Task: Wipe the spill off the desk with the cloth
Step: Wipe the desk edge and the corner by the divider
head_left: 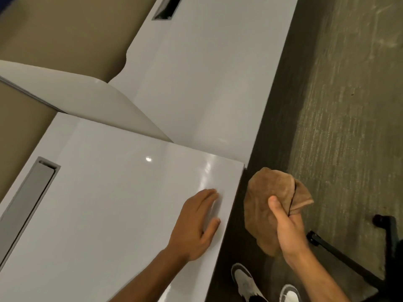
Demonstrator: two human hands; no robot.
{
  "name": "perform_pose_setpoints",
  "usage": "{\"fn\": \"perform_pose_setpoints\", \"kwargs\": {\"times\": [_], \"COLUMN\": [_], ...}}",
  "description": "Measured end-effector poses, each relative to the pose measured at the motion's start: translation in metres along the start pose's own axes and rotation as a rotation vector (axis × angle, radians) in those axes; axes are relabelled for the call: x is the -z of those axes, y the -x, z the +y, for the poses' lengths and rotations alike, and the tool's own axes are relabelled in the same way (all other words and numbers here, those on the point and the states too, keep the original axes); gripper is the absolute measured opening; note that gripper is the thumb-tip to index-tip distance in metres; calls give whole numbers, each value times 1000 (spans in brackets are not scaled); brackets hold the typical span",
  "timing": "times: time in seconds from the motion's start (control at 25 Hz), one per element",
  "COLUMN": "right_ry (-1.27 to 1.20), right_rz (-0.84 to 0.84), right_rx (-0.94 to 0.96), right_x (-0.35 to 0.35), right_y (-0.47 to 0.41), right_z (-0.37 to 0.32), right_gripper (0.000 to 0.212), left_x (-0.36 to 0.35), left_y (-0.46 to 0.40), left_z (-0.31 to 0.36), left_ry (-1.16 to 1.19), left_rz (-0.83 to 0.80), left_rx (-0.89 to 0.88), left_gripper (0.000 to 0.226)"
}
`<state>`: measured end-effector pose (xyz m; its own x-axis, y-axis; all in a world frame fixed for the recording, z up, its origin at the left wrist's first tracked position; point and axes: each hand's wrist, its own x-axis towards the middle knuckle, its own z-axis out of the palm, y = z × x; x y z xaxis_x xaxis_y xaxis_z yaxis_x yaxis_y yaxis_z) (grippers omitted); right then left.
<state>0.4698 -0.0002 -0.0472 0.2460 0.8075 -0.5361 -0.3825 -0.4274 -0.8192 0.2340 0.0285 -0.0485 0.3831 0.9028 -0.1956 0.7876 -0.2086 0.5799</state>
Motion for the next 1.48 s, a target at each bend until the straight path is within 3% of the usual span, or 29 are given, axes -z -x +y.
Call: {"fn": "perform_pose_setpoints", "kwargs": {"times": [0.2, 0.44, 0.56, 0.76, 0.96, 1.2, 1.48], "right_ry": [67, 104, 190, 355, 500, 628, 656], "right_rz": [-92, -265, -434, -648, -937, -1207, -1248], "right_rx": [29, -60, -120, -213, -277, -249, -225], "right_x": [-1, -8, -21, -65, -126, -180, -152], "right_y": [-49, -145, -196, -273, -306, -291, -274], "right_z": [-42, -77, -93, -92, -76, -50, -17], "right_gripper": [30, 26, 40, 53, 35, 32, 33], "left_x": [8, 12, 9, 5, 5, 5, 3], "left_y": [-46, -106, -123, -124, -125, -126, -126], "left_z": [-2, -12, -11, -12, -10, -7, -9], "left_ry": [106, 57, -133, -192, -199, -222, -257], "left_rz": [194, 299, 290, 302, 302, 303, 292], "left_rx": [274, 526, 650, 680, 694, 716, 703], "left_gripper": [68, 81, 90, 91, 91, 96, 96]}}
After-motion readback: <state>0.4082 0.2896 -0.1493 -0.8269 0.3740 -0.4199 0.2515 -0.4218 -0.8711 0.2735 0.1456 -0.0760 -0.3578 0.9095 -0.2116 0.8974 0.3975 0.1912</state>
